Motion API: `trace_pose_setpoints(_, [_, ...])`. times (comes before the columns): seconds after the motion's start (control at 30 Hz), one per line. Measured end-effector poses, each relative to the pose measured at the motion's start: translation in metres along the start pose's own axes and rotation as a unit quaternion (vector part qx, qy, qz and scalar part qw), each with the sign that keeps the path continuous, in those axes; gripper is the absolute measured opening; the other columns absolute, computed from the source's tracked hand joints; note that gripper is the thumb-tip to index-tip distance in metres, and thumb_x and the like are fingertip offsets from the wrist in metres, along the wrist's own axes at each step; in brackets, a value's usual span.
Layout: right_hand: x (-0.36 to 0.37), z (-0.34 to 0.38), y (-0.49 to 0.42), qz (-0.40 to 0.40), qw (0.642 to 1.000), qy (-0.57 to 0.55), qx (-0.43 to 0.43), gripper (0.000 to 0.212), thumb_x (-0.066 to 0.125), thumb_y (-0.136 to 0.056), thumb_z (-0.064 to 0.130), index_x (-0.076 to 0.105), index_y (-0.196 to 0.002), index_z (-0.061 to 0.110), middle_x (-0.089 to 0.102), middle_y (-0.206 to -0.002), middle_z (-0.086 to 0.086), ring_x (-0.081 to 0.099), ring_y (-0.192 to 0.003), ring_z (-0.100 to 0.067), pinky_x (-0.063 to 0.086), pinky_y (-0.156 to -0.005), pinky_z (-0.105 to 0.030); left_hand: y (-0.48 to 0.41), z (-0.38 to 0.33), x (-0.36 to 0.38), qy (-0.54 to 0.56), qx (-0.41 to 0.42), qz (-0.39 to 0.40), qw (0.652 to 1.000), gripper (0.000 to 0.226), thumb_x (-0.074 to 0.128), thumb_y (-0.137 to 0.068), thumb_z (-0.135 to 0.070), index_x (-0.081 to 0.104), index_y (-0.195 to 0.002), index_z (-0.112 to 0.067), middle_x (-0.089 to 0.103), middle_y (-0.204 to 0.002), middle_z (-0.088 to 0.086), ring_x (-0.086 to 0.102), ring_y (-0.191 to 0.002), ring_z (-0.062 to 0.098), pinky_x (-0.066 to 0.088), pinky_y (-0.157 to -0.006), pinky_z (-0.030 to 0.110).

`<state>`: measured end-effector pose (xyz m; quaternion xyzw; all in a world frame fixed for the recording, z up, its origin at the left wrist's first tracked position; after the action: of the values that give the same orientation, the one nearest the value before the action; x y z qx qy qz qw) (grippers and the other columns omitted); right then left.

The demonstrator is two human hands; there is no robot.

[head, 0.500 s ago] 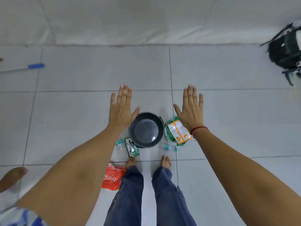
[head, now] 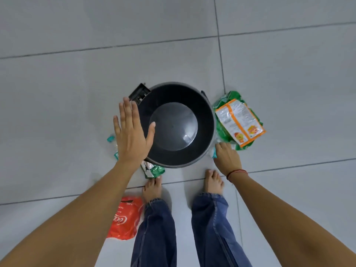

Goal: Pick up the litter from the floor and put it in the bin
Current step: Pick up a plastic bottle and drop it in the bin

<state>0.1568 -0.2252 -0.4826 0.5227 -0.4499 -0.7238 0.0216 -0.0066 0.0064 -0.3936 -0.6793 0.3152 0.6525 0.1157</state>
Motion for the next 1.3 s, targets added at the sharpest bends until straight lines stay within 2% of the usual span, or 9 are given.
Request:
trace_pose_setpoints(0.43, [0.061,-0.016,-0.037,0.028,0.995,0.038,0.092,0.039,0.062,-0.085,0.021,0.049,-0.119,0.006,0.058,-0.118,-0.015,0.054,-0.105,-0.029,0.047,-0.087,-0.038,-0.006,0.007,0.032,0.008,-0.025,-0.054,0.998,0.072,0.027,-0.096,-0.048,0.006,-0.15,-0.005,0.005,-0.158,0.018,0.002,-0.146,0.031,0.004,-0.117,0.046])
trace_pose_setpoints(0.53, [0.034,-0.011,-0.004,0.185,0.962,-0.118,0.162,0.04,0.069,-0.077,0.041,0.057,-0.097,0.009,0.064,-0.088,-0.01,0.057,-0.072,-0.021,0.049,-0.062,-0.027,-0.007,0.002,0.031,-0.031,-0.001,-0.033,0.999,0.072,0.023,-0.096,-0.049,0.006,-0.15,-0.004,0.006,-0.158,0.018,0.001,-0.146,0.029,0.003,-0.116,0.047])
trace_pose_setpoints(0.67, [-0.028,0.034,0.064,0.343,0.934,-0.101,0.003,0.059,0.074,-0.056,0.053,0.059,-0.102,0.018,0.057,-0.082,0.0,0.056,-0.068,-0.015,0.043,-0.05,-0.02,-0.009,0.001,0.031,-0.039,-0.002,-0.022,0.999,0.073,0.021,-0.095,-0.05,0.006,-0.149,-0.004,0.006,-0.158,0.017,-0.004,-0.144,0.025,0.008,-0.117,0.048])
trace_pose_setpoints(0.77, [-0.089,0.074,0.075,0.257,0.924,-0.274,-0.078,0.053,0.067,-0.05,0.064,0.061,-0.082,0.023,0.057,-0.068,0.01,0.054,-0.058,-0.001,0.038,-0.048,-0.013,-0.009,0.001,0.033,-0.025,0.002,-0.021,0.999,0.073,0.02,-0.095,-0.051,0.006,-0.15,-0.005,0.005,-0.159,0.016,-0.005,-0.145,0.024,0.008,-0.117,0.047])
trace_pose_setpoints(0.9, [-0.125,0.093,0.015,0.031,0.87,-0.491,0.015,0.034,0.074,-0.069,0.047,0.059,-0.083,0.02,0.063,-0.074,0.007,0.06,-0.06,0.003,0.042,-0.049,-0.009,-0.009,0.003,0.033,-0.017,0.002,-0.028,0.999,0.071,0.014,-0.095,-0.051,0.0,-0.149,-0.007,-0.001,-0.158,0.012,-0.003,-0.146,0.025,0.01,-0.117,0.048])
trace_pose_setpoints(1.03, [-0.106,0.107,-0.04,-0.002,0.923,-0.376,0.083,0.056,0.066,-0.083,0.044,0.052,-0.119,0.003,0.06,-0.116,-0.017,0.058,-0.104,-0.03,0.05,-0.085,-0.038,-0.009,0.003,0.033,-0.008,0.004,-0.03,1.0,0.072,0.018,-0.095,-0.05,0.005,-0.149,-0.005,0.004,-0.159,0.015,-0.002,-0.146,0.026,0.009,-0.117,0.048])
trace_pose_setpoints(1.13, [-0.109,0.103,-0.047,-0.015,0.943,-0.328,0.053,0.06,0.062,-0.083,0.052,0.053,-0.12,0.006,0.062,-0.11,-0.014,0.06,-0.101,-0.028,0.05,-0.083,-0.039,-0.01,0.001,0.031,-0.011,0.007,-0.03,0.999,0.072,0.019,-0.095,-0.05,0.003,-0.149,-0.005,0.005,-0.159,0.016,-0.002,-0.146,0.026,0.009,-0.117,0.049])
trace_pose_setpoints(1.23, [-0.144,0.059,-0.028,-0.252,0.87,-0.421,0.053,0.031,0.058,-0.085,0.045,0.065,-0.086,0.015,0.062,-0.063,0.008,0.059,-0.06,-0.001,0.043,-0.06,-0.018,-0.01,0.002,0.031,-0.015,0.005,-0.028,0.999,0.072,0.018,-0.094,-0.05,0.001,-0.148,-0.005,0.008,-0.158,0.017,0.0,-0.145,0.027,0.011,-0.117,0.05])
trace_pose_setpoints(1.3, [-0.147,0.011,-0.017,-0.381,0.834,-0.38,0.122,0.023,0.055,-0.087,0.033,0.064,-0.08,0.014,0.065,-0.062,0.001,0.061,-0.059,-0.009,0.039,-0.057,-0.022,-0.01,0.002,0.033,-0.012,0.004,-0.028,1.0,0.073,0.02,-0.094,-0.05,0.005,-0.149,-0.005,0.009,-0.158,0.016,0.001,-0.145,0.028,0.012,-0.116,0.05])
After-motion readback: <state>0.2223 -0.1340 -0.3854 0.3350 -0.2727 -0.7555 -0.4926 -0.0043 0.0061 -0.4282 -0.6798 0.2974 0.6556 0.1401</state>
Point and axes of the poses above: each hand's wrist, its own y-axis away from the middle knuckle, its own x-axis out of the palm, z = x × y, the point moved 6 cm from there along -y, towards the middle knuckle
